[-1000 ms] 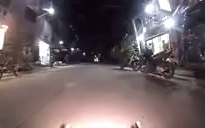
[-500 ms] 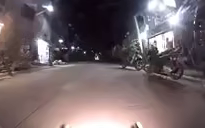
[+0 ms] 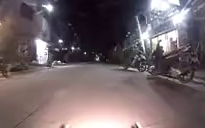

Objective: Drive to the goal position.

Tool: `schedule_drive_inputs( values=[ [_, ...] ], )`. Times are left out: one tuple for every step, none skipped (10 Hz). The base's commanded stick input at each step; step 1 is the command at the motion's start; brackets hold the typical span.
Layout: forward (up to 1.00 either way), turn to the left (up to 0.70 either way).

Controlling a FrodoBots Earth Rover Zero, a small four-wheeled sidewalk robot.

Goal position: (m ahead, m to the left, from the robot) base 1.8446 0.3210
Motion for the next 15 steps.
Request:
schedule_drive_inputs(
  values=[
    [0.7, 0.0],
    [0.7, 0.0],
    [0.7, 0.0],
    [0.7, 0.0],
    [0.7, 0.0],
    [0.7, 0.0],
    [0.7, 0.0],
    [0.7, 0.0],
    [0.7, 0.0],
    [0.7, -0.02],
    [0.7, -0.22],
    [0.7, -0.26],
    [0.7, 0.0],
    [0.7, 0.0],
    [0.7, 0.0]
  ],
)
